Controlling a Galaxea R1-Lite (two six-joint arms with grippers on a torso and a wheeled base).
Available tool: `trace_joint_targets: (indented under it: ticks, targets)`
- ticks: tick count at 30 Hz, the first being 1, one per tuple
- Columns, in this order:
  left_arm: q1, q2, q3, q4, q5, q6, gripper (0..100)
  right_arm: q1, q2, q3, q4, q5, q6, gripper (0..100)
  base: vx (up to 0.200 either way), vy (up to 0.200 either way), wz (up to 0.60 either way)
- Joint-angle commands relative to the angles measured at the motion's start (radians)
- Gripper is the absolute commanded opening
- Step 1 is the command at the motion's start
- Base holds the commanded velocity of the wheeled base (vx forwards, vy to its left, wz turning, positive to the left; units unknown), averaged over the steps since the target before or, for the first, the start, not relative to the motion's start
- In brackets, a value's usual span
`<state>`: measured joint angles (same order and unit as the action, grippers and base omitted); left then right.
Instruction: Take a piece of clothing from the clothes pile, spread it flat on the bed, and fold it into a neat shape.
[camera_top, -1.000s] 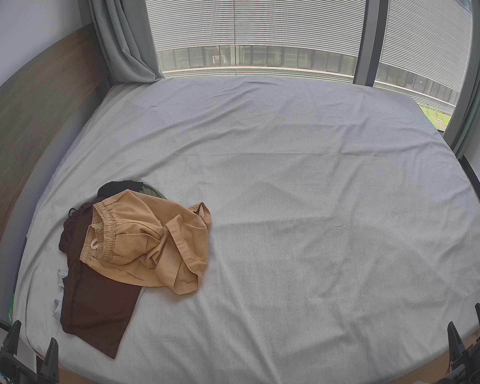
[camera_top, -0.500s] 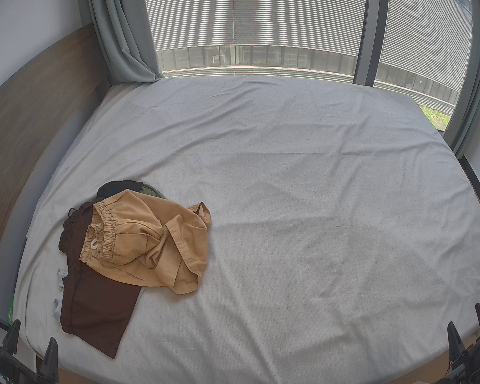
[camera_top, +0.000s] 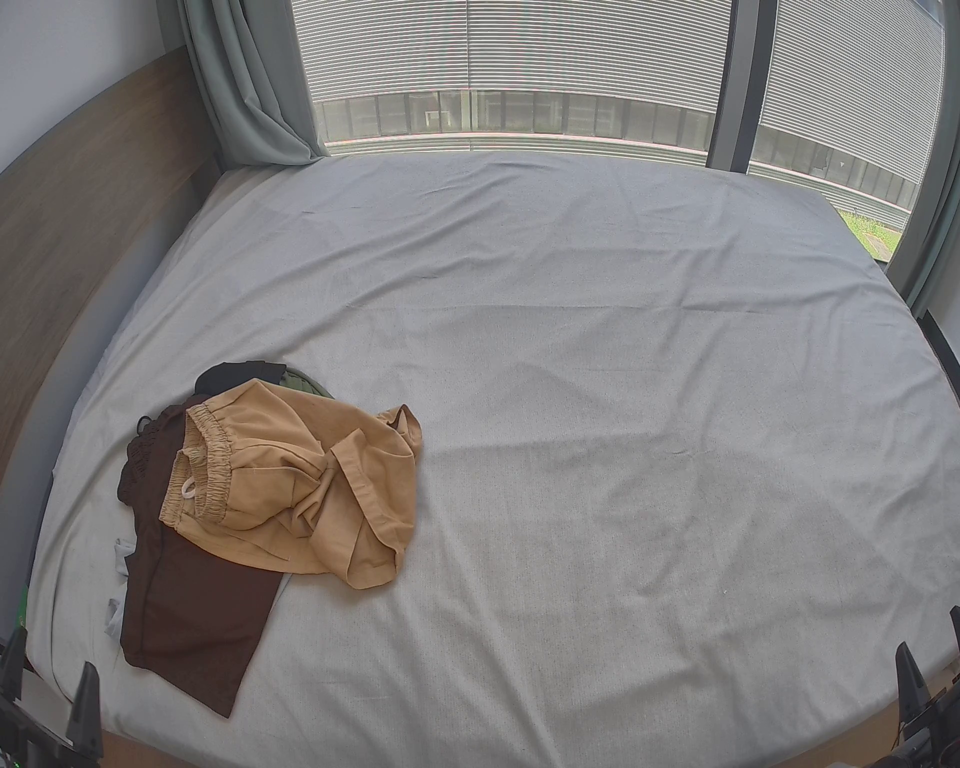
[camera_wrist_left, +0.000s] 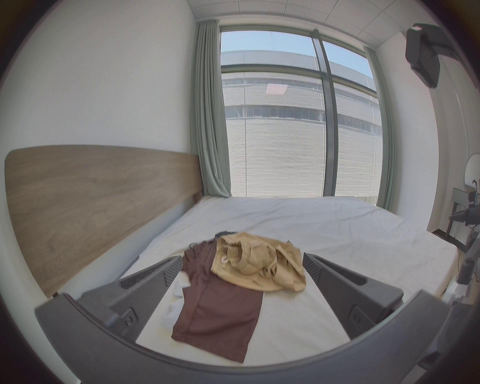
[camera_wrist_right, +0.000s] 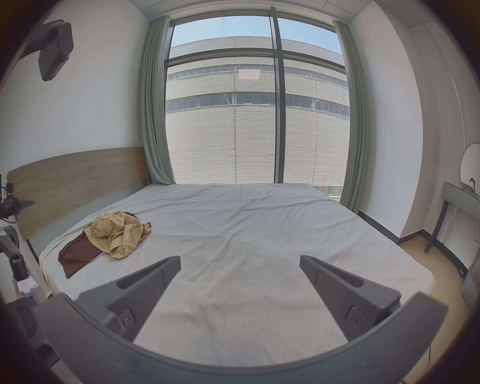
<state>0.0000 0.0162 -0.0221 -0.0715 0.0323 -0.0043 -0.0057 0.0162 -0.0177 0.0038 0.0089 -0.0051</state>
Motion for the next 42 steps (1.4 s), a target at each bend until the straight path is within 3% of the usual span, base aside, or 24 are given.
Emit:
trace_joint_targets:
  ticks: [1, 18, 26, 32, 42]
  targets:
    - [0.0, 0.022, -0.078, -0.027, 0.0, 0.003, 100, 0.0, -0.013, 0.016, 0.001, 0.0, -0.003, 100, 0.0, 0.0, 0.0]
    - [-0.078, 0.159, -0.085, -0.039, -0.008, -0.033, 100, 0.0, -0.015, 0.016, -0.001, 0.003, -0.001, 100, 0.0, 0.0, 0.0]
    - [-0.087, 0.301, -0.124, -0.145, -0.008, -0.029, 100, 0.001, -0.013, 0.016, -0.001, 0.003, 0.001, 100, 0.0, 0.0, 0.0]
    - [-0.146, 0.383, -0.193, -0.162, -0.008, -0.028, 100, 0.001, -0.015, 0.016, -0.001, 0.003, -0.001, 100, 0.0, 0.0, 0.0]
    - [-0.14, 0.505, -0.246, -0.16, -0.038, -0.037, 100, 0.001, -0.015, 0.016, -0.001, 0.003, -0.001, 100, 0.0, 0.0, 0.0]
